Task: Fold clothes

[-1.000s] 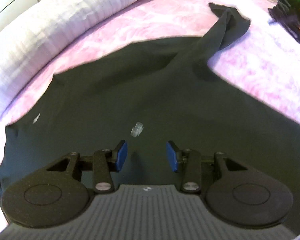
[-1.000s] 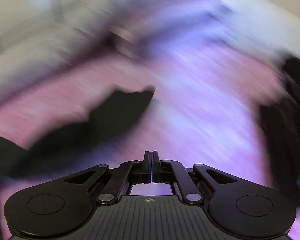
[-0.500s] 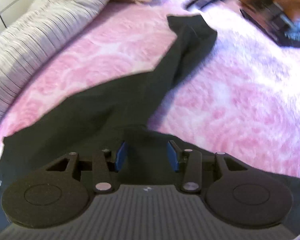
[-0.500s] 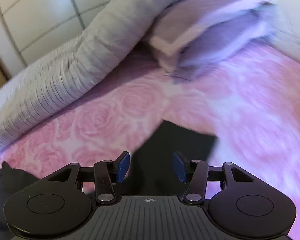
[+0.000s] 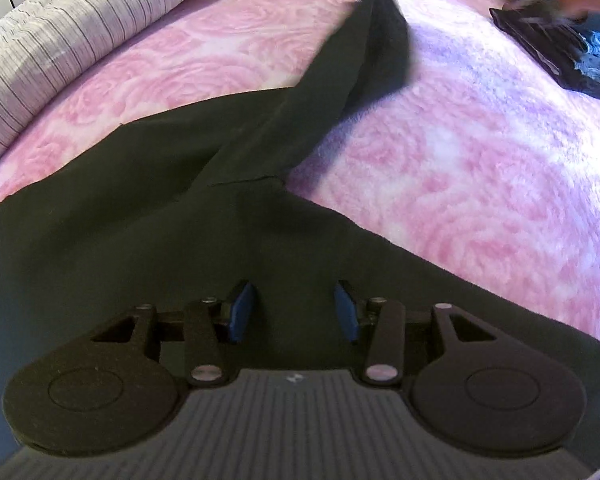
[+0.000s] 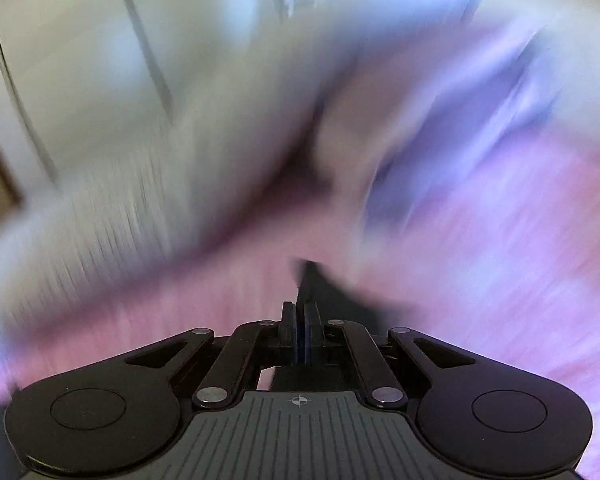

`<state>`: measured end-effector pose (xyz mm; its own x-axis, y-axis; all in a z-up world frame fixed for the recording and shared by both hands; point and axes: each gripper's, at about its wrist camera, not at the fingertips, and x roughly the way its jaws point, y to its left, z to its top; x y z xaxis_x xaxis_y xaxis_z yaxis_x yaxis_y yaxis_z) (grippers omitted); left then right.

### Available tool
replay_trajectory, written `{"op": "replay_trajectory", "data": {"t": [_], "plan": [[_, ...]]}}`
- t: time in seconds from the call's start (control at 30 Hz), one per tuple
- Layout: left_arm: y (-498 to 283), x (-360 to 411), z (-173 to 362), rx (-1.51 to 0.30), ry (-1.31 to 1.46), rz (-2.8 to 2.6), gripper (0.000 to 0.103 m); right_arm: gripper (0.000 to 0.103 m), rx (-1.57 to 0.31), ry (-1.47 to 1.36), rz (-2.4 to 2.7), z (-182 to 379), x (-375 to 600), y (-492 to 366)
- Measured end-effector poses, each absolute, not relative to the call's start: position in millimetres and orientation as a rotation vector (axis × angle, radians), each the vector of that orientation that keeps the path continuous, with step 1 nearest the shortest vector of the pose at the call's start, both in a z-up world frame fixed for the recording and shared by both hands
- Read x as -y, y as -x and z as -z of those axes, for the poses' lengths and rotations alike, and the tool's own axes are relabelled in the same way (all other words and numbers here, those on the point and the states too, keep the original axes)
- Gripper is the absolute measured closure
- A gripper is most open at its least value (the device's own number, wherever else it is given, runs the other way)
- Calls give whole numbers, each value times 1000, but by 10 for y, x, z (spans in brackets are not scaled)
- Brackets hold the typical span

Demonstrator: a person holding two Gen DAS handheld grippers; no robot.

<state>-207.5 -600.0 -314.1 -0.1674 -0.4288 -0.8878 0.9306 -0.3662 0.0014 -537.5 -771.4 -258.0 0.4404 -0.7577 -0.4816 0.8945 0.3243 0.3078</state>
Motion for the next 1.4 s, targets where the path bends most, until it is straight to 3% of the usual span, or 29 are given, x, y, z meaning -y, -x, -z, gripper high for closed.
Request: {"op": "replay_trajectory", "data": {"t": [0.13, 0.23, 0.33, 0.4, 0.47, 0.53, 0.63, 0.87, 0.9, 0.93, 1.17, 1.27, 1.37, 1.4], "plan": [[2008, 5968, 3151, -780, -1016, 1708, 62, 101, -259, -607, 1249, 2598, 6870, 6142], [2022, 5959, 3136, -780, -1030, 1706, 62, 99, -385, -944, 1400, 3145, 6634, 6719], [2055, 5935, 3096, -758, -1046, 1708, 62, 99, -422, -1096, 1488, 3429, 6494, 7002], [2073, 5922, 3076, -745, -1051, 1712, 62, 95, -439, -1041, 1441, 3371, 6491, 6916], [2089, 5912, 3068, -738, -1054, 1712, 62, 82, -485, -924, 1327, 3284, 6583, 6699], [2102, 5907, 3081, -743, -1054, 1704, 62, 55, -551, -774, 1202, 3178, 6706, 6439], [2146, 5879, 3098, -745, -1052, 1700, 62, 42, -718, -478, 1002, 3093, 6773, 5972], [2230, 5869, 3121, -736, -1057, 1702, 62, 42, -1061, -117, 698, 3575, 6733, 5238], [2231, 5872, 3104, -729, -1062, 1704, 62, 62, -1058, -124, 713, 3562, 6795, 5257], [2232, 5875, 3085, -721, -1067, 1706, 61, 102, -1052, -144, 746, 3517, 6859, 5290], [2098, 5935, 2814, -674, -1013, 1720, 61, 101, -902, -606, 1023, 2690, 7717, 5961], [2062, 5987, 2778, -669, -993, 1709, 61, 101, -903, -627, 1096, 2558, 8136, 6071], [2057, 6036, 2761, -663, -983, 1702, 61, 85, -916, -562, 1127, 2653, 8323, 5986], [2073, 6042, 2751, -658, -981, 1705, 61, 73, -923, -532, 1141, 2696, 8347, 5948]]}}
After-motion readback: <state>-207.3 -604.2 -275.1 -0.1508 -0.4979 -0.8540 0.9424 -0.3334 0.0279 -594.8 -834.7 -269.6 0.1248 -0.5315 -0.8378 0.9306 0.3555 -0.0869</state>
